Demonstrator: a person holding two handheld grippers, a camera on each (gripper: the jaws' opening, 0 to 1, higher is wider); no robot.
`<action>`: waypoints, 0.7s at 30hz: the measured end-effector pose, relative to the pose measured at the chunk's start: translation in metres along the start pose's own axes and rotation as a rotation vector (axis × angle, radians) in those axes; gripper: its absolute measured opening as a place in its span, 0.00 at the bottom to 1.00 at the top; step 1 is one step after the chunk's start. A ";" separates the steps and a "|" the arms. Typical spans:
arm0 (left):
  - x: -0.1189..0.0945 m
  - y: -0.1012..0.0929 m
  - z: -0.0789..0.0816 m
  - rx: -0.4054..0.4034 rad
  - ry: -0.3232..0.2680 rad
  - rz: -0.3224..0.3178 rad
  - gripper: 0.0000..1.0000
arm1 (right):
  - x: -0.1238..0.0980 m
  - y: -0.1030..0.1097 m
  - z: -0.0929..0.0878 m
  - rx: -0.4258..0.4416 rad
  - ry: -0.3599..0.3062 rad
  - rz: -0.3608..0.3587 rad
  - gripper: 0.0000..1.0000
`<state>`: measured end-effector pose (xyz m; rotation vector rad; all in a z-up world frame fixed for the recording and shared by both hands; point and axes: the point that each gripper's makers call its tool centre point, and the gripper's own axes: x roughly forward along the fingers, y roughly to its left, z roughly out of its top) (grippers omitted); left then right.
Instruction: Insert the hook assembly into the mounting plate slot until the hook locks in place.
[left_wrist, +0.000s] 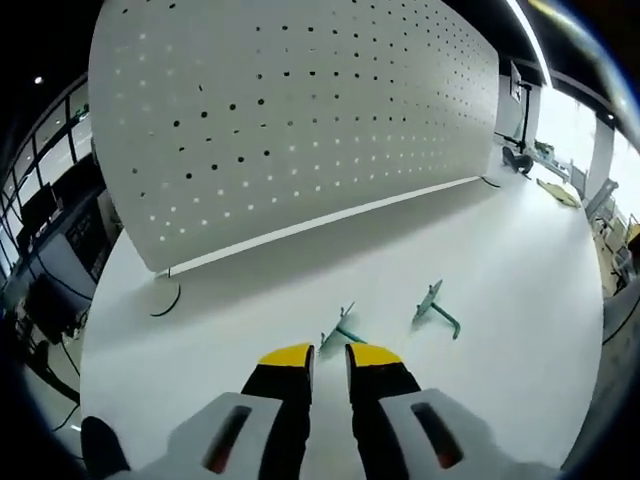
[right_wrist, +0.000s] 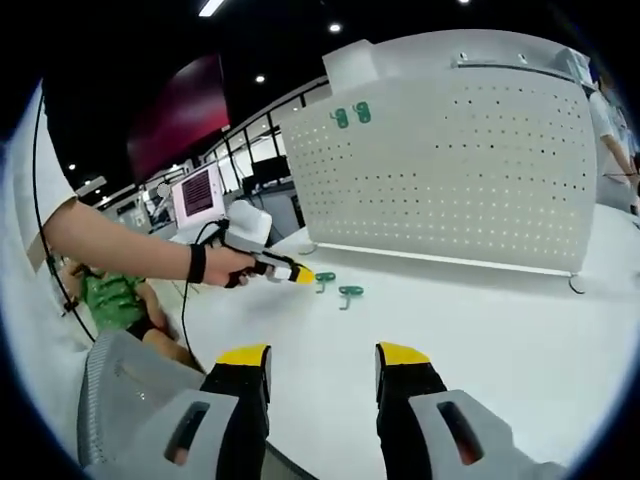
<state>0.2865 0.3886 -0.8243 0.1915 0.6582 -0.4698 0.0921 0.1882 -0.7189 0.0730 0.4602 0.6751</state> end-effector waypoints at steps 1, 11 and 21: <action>0.000 0.000 0.000 0.000 0.002 0.001 0.13 | 0.000 -0.001 -0.001 0.002 0.002 -0.003 0.42; 0.004 0.001 0.000 0.005 0.008 0.006 0.11 | 0.000 -0.003 -0.003 0.011 0.007 -0.009 0.41; 0.012 0.000 0.002 0.049 0.011 -0.014 0.11 | 0.001 -0.004 -0.002 0.010 0.008 -0.007 0.41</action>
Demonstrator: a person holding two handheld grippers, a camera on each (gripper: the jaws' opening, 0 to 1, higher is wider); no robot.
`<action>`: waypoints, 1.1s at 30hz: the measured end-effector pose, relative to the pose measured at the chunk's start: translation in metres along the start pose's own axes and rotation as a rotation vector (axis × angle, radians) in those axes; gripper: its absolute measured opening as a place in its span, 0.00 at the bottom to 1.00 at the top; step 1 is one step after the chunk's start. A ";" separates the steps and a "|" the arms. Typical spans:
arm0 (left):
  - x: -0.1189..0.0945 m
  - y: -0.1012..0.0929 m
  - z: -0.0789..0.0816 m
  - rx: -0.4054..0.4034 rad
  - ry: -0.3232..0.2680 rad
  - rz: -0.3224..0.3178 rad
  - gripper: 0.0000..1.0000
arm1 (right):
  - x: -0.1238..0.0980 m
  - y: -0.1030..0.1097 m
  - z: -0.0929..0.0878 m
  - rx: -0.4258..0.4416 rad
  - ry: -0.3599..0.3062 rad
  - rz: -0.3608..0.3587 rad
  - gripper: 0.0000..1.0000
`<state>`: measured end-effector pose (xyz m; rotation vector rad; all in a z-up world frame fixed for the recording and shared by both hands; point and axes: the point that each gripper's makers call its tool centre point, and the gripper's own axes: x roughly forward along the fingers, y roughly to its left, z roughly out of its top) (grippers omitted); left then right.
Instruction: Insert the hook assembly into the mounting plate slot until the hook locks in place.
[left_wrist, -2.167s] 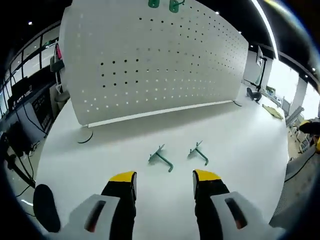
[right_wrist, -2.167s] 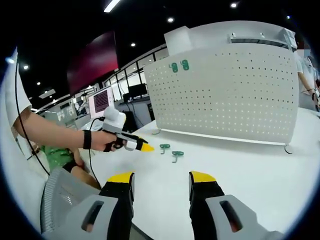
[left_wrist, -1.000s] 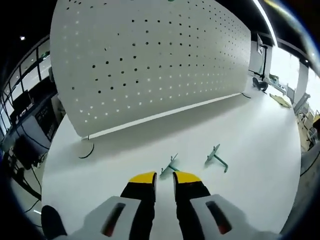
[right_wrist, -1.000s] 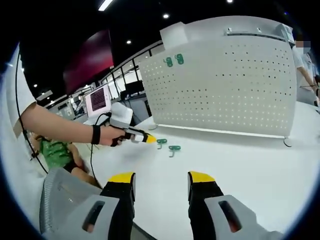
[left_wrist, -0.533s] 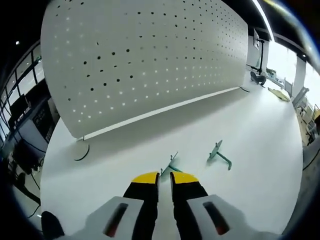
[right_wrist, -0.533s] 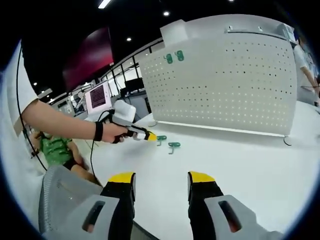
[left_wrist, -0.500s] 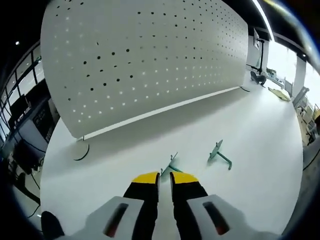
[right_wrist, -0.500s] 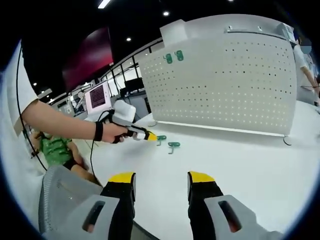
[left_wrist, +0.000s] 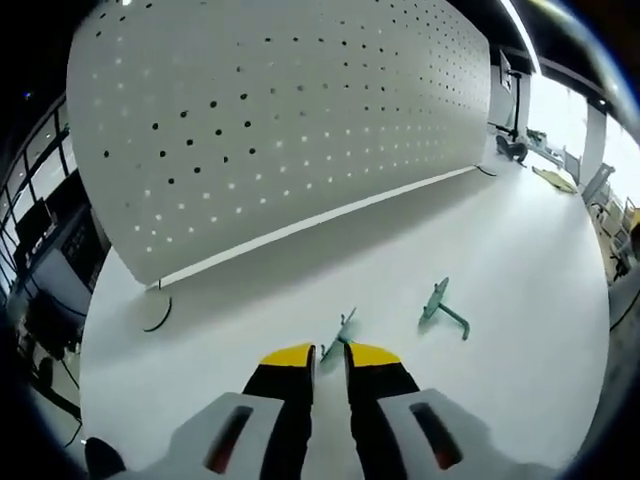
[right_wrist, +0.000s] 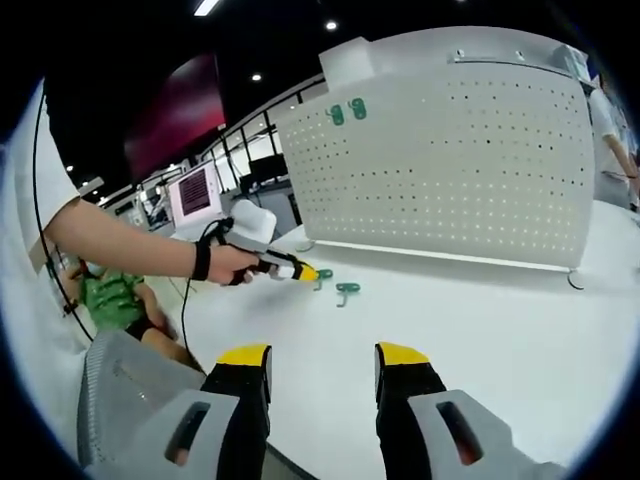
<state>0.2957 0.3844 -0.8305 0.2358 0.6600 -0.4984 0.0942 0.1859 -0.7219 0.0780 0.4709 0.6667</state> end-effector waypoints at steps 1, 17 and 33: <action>0.001 0.001 0.000 0.017 0.007 0.008 0.07 | 0.000 0.000 0.000 0.003 -0.002 0.002 0.41; 0.009 -0.006 0.000 0.040 0.025 -0.039 0.04 | 0.000 -0.001 0.000 0.020 -0.004 0.006 0.40; -0.005 -0.013 -0.002 0.003 0.038 -0.055 0.03 | 0.001 0.004 0.001 -0.001 0.000 0.021 0.39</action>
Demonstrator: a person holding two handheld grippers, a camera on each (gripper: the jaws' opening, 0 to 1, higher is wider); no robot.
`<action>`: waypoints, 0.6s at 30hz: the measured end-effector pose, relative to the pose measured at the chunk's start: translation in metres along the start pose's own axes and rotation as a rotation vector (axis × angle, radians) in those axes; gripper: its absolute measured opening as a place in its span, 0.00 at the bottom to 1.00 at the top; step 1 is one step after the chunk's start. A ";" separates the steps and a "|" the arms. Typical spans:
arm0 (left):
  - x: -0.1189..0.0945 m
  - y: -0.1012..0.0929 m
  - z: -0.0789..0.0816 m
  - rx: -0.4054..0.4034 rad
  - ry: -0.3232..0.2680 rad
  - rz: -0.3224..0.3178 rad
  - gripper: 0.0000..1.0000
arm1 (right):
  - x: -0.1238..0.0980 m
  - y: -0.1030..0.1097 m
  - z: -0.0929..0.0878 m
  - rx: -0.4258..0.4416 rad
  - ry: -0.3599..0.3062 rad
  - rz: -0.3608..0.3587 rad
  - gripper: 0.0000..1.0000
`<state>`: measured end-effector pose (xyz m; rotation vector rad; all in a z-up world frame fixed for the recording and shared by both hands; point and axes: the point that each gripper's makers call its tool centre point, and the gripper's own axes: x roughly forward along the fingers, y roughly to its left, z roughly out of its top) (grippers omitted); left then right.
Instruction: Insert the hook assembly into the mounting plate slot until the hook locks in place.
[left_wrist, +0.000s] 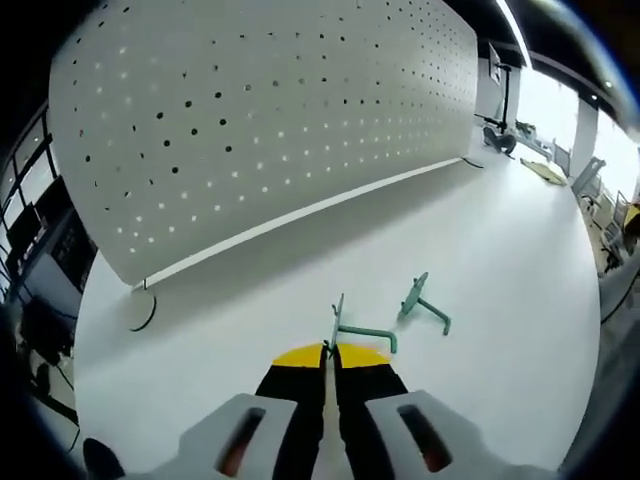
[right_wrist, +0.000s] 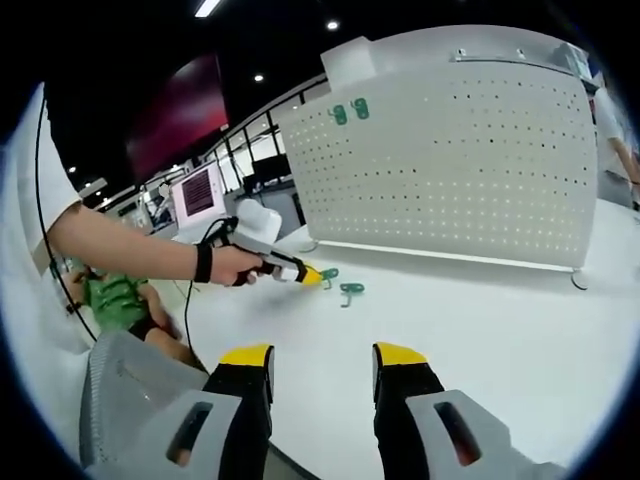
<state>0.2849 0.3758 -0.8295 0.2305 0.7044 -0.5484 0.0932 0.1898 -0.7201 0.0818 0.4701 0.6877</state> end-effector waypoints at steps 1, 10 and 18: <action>-0.001 -0.001 0.000 -0.005 -0.004 -0.003 0.03 | 0.000 0.000 0.000 0.000 0.001 0.003 0.39; -0.013 -0.007 0.004 -0.020 -0.025 -0.016 0.02 | 0.003 0.005 0.003 -0.031 0.011 0.028 0.39; -0.025 -0.021 0.009 -0.036 -0.041 -0.059 0.02 | 0.005 0.011 0.004 -0.038 0.011 0.046 0.39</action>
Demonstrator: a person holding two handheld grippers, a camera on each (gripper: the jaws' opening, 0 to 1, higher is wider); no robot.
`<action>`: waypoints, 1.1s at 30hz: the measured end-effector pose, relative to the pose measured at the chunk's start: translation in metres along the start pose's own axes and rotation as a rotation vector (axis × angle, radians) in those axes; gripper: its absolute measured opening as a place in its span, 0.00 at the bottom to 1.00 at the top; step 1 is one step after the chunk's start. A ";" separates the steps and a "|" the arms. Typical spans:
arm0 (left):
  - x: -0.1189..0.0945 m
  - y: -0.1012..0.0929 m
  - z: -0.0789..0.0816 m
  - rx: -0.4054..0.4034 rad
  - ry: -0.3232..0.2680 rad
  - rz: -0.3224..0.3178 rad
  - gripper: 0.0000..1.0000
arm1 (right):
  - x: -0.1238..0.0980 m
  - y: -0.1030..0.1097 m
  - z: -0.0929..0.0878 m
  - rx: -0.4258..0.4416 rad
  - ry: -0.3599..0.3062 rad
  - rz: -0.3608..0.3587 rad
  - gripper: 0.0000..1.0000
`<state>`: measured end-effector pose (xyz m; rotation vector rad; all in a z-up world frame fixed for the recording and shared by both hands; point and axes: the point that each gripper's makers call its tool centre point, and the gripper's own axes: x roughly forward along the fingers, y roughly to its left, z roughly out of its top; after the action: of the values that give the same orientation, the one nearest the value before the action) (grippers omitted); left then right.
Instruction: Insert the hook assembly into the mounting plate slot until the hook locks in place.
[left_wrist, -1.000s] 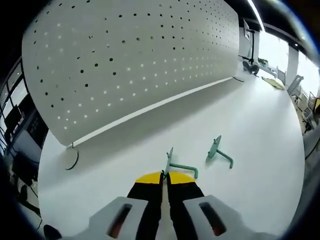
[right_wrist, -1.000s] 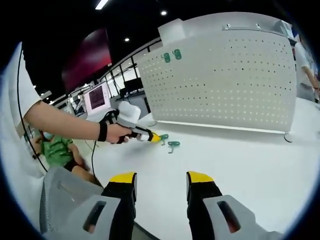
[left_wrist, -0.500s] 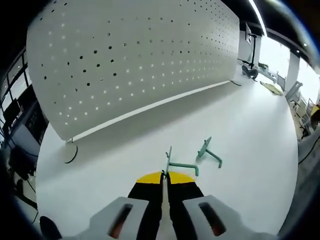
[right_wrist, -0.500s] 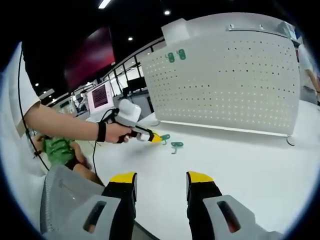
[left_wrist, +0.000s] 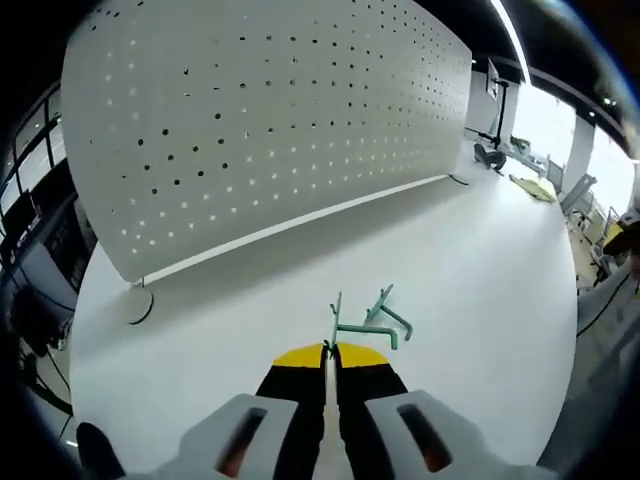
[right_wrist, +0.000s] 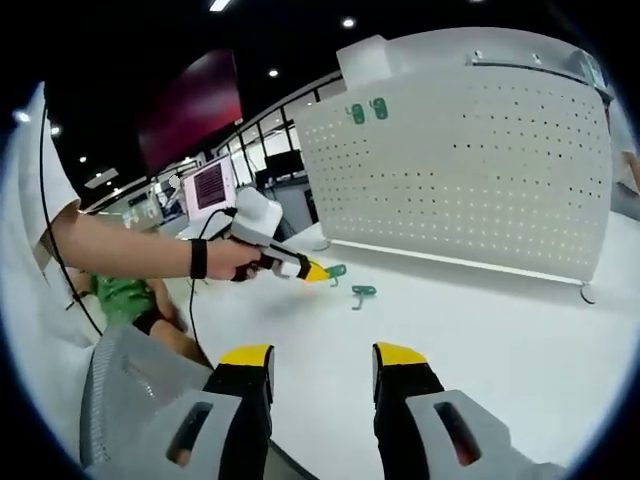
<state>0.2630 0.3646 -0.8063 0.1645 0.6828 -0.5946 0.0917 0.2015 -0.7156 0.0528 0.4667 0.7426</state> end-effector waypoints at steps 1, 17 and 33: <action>-0.002 -0.002 0.002 -0.005 -0.001 -0.002 0.02 | 0.000 0.001 0.001 0.000 -0.002 0.003 0.39; -0.027 -0.034 0.029 -0.135 -0.033 -0.089 0.02 | 0.005 0.010 0.015 -0.013 -0.042 0.030 0.39; -0.041 -0.050 0.033 -0.173 -0.048 -0.117 0.02 | 0.005 0.010 0.024 -0.038 -0.062 0.043 0.39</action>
<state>0.2269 0.3317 -0.7524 -0.0507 0.6972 -0.6464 0.0990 0.2152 -0.6942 0.0502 0.3932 0.7892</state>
